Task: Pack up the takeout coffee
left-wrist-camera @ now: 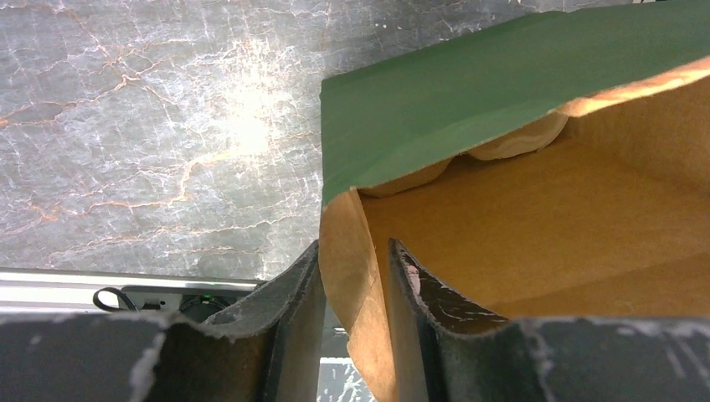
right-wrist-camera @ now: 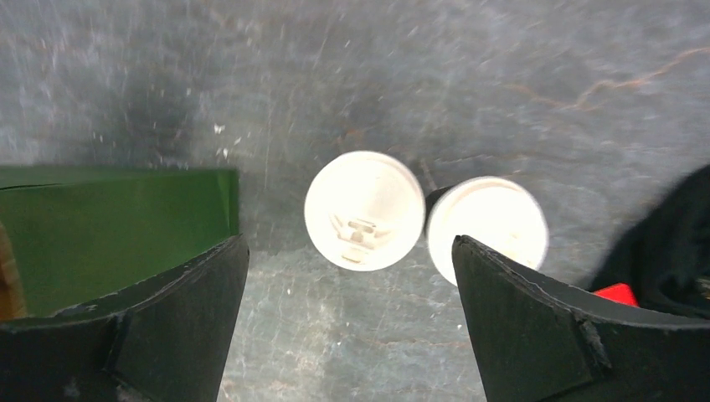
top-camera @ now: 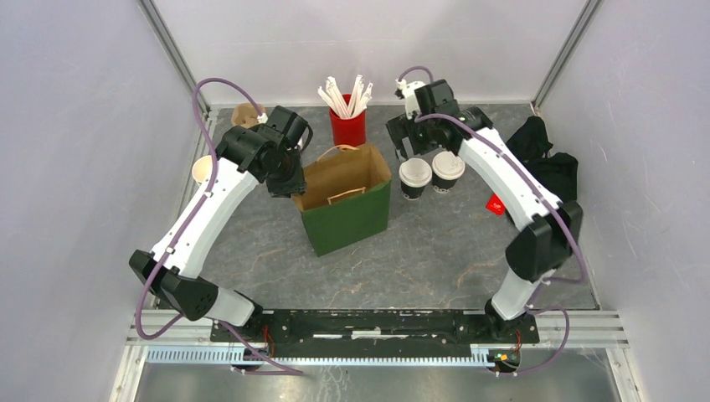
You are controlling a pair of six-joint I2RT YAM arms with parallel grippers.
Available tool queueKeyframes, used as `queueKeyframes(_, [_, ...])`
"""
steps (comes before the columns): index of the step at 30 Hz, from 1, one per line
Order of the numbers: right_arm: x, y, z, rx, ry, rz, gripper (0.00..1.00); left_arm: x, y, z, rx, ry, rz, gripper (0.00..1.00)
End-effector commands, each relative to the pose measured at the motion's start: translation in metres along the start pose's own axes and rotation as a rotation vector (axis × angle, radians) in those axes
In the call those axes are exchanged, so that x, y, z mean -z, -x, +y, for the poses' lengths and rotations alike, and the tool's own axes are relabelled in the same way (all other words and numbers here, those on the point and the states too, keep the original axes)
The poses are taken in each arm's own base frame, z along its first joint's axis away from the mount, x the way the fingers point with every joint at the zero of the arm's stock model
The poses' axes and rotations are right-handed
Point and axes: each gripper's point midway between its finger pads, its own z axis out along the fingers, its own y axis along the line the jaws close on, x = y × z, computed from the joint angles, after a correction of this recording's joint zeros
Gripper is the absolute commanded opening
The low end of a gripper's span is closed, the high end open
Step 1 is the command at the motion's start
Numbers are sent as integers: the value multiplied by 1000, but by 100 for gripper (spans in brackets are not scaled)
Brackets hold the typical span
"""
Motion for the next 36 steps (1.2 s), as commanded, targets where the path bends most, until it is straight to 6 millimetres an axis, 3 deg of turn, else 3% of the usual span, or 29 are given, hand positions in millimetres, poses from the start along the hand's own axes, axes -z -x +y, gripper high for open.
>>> queueKeyframes(1, [-22, -12, 22, 52, 152, 108, 98, 11, 7, 7, -4, 4, -42, 40])
queueKeyframes(7, [-41, -42, 13, 54, 98, 242, 98, 13, 6, 8, -3, 5, -42, 41])
queueKeyframes(12, [-46, -56, 3, 60, 38, 283, 98, 12, 4, 8, 0, 5, -40, 42])
queueKeyframes(23, [-56, -61, -4, 15, -12, 302, 93, 10, 3, 7, -7, -2, -35, 42])
queueKeyframes(36, [-64, -65, -13, -40, -75, 325, 96, 9, 4, 6, -14, 0, -32, 43])
